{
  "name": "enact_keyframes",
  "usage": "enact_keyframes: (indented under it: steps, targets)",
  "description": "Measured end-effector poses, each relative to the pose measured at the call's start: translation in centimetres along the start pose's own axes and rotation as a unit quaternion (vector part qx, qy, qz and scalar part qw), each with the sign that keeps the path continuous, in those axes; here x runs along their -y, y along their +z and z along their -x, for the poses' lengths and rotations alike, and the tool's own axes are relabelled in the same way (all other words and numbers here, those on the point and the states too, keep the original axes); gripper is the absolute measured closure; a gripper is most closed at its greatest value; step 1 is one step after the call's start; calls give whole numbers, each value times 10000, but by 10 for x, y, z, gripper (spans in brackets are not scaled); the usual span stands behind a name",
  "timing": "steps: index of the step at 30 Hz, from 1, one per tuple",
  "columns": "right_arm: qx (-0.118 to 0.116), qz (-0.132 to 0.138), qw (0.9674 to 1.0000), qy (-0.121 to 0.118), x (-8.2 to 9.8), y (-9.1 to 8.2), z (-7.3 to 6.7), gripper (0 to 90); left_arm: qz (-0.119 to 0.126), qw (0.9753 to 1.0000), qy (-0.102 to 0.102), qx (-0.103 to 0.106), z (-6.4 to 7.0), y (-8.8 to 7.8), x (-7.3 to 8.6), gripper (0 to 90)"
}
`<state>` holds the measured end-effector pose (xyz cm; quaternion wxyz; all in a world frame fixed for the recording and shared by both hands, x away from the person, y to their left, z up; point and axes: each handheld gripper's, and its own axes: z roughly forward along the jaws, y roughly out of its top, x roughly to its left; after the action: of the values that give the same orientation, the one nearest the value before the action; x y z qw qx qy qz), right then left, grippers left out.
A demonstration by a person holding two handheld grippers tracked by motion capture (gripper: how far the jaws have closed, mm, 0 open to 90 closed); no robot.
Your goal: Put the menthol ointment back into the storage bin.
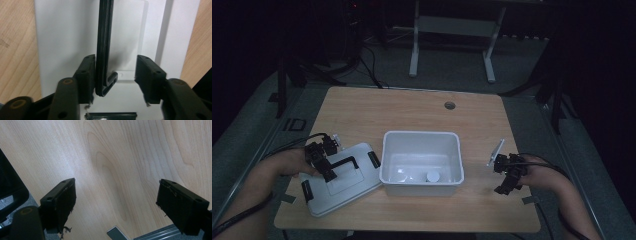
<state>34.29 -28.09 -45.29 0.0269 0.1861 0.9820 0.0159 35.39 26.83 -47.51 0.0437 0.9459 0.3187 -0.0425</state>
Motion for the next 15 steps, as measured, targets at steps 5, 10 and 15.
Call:
enact_keyframes:
  steps: [5,10,15]
  targets:
    - [-2,-12,10000,5,0,1,0,154,-107,9998,124,-92,-2,-2,-1,522]
    - [-33,-26,10000,-31,-1,4,-2,155,-275,9990,339,-37,-4,1,-2,602]
    - [-56,-60,10000,-22,-1,6,-1,156,-373,9985,385,106,-1,0,-5,723]
